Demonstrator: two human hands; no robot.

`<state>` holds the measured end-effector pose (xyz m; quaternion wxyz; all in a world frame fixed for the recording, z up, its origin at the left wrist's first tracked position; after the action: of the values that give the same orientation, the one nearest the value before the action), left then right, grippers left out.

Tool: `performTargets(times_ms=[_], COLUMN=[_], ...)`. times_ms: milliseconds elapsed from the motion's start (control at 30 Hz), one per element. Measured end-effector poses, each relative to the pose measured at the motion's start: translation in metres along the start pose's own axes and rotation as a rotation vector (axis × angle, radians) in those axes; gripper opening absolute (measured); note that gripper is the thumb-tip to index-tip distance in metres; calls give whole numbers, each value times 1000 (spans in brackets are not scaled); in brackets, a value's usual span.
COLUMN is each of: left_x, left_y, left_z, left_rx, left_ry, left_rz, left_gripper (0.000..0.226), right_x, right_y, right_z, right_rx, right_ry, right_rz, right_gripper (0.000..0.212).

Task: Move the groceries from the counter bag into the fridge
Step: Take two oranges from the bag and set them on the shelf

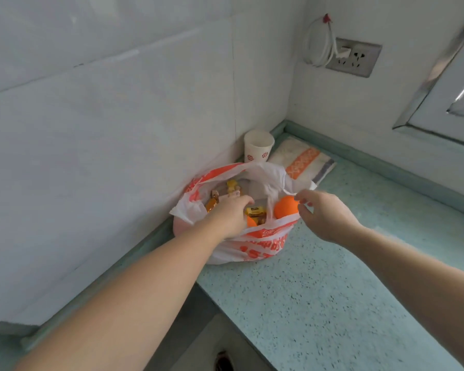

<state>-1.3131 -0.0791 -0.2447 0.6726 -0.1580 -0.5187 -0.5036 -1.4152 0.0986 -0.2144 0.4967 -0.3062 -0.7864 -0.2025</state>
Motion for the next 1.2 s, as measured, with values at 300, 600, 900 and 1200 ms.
performTargets(times_ms=[300, 600, 900, 1200], left_x=[-33, -47, -24, -6], left_y=[-33, -39, -51, -51], left_z=[-5, -14, -56, -45], left_rx=[-78, -184, -71, -11], left_ry=[-44, -264, -203, -13], left_rz=[-264, -312, -84, -18], left_gripper=[33, 63, 90, 78], right_x=[-50, -68, -73, -57], right_y=[-49, -83, -80, -80], right_z=[1, 21, 29, -9], right_rx=[-28, -114, -120, -292], right_ry=[125, 180, 128, -582], right_rz=[-155, -227, -280, -192], right_gripper=[29, 58, 54, 50])
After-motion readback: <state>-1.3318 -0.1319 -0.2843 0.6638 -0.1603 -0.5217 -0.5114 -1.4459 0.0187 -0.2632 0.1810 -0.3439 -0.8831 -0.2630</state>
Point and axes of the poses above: each hand's wrist, its own y-axis away from the middle knuckle, its own x-axis out of the back of the hand, z = x × y, the point moved 4 cm from there along -y, towards the middle knuckle, and after that the axes turned 8 degrees about x, right-handed, at the moved point
